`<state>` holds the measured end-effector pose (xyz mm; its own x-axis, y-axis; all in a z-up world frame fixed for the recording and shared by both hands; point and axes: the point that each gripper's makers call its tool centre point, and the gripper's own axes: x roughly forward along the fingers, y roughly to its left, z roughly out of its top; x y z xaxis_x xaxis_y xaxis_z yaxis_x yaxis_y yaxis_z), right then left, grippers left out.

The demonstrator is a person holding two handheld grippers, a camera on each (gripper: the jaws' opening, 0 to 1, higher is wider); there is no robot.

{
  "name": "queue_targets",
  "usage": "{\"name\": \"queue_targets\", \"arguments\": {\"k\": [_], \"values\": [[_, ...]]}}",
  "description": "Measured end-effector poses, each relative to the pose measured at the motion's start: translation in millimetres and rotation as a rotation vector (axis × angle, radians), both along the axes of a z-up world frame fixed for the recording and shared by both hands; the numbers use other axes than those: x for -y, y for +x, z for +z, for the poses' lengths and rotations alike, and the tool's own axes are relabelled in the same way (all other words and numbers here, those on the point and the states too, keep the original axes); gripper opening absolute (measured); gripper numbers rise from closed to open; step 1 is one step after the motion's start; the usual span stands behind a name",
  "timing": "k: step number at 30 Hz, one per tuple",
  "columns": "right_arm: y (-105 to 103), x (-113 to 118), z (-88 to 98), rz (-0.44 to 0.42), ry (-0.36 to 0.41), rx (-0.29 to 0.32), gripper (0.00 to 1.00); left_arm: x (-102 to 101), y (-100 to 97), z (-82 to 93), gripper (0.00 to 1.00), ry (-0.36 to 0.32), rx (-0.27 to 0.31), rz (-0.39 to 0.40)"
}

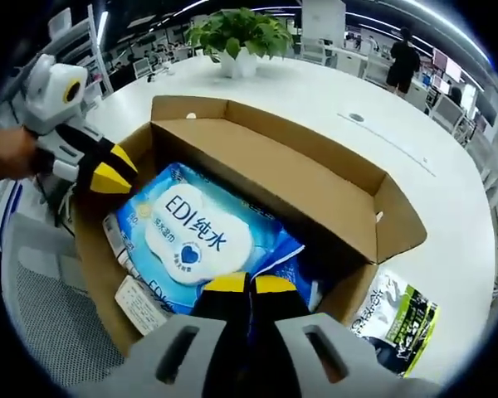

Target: Operate the shoe box by opening the lid, removing the specified soft item, and placing it in the target area until the item is outside and the box remains undamaged.

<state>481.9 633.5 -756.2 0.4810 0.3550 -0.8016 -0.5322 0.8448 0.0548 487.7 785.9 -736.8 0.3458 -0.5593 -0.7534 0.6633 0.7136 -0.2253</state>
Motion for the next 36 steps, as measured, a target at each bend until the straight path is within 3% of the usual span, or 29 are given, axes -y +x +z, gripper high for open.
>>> {"name": "queue_targets", "arguments": {"k": [8, 15, 20, 25, 29, 36], "values": [[0, 0, -3.3, 0.004, -0.004, -0.006, 0.00, 19, -0.1, -2.4, 0.16, -0.020, -0.008, -0.030], [1, 0, -4.9, -0.001, 0.009, -0.009, 0.00, 22, 0.1, -14.1, 0.16, 0.001, -0.048, -0.016], [0, 0, -5.2, 0.001, 0.011, -0.011, 0.00, 25, 0.2, -18.6, 0.09, 0.009, -0.075, -0.017], [0, 0, -5.3, 0.002, 0.017, -0.010, 0.00, 27, -1.7, -20.9, 0.00, 0.043, -0.038, -0.075], [1, 0, -4.8, 0.000, 0.025, -0.010, 0.00, 27, -1.8, -22.0, 0.00, 0.064, -0.013, -0.106], [-1, -2, 3.3, -0.003, 0.044, -0.008, 0.00, 24, -1.9, -5.9, 0.00, 0.056, 0.009, -0.112]]}}
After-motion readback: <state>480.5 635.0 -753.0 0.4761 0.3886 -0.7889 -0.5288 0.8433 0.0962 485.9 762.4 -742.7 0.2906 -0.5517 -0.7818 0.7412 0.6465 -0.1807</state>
